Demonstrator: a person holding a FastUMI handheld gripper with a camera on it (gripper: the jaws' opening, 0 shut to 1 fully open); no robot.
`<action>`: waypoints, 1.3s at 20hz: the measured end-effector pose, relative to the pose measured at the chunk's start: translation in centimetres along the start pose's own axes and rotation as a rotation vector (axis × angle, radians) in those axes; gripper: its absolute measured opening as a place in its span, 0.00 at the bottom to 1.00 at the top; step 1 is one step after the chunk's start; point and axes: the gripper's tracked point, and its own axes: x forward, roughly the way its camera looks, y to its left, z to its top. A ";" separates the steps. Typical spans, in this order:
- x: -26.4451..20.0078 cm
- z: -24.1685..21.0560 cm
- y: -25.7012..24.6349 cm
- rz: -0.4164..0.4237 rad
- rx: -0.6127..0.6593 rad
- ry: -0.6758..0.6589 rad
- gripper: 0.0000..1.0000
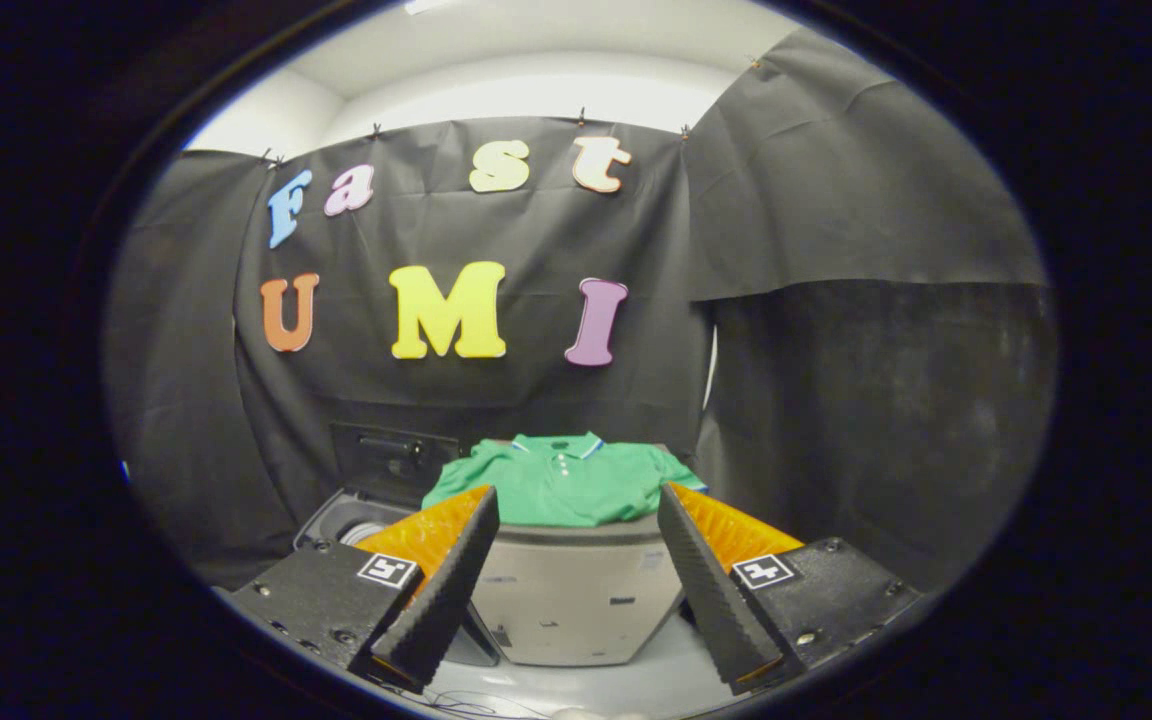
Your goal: Put the clothes into the washing machine and then close the washing machine lid.
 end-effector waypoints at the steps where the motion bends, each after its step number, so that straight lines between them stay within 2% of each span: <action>1: 1.9 0.7 -0.1 0.005 -0.003 0.002 1.00; 6: 11.0 3.8 -0.1 0.035 0.017 0.042 1.00; 12: 21.8 4.0 0.3 0.071 0.021 0.163 1.00; 18: 29.7 -2.0 1.8 0.101 -0.019 0.389 1.00; 20: 31.8 -4.1 1.8 0.087 -0.016 0.453 1.00; 26: 34.4 -10.2 2.3 0.076 -0.042 0.625 1.00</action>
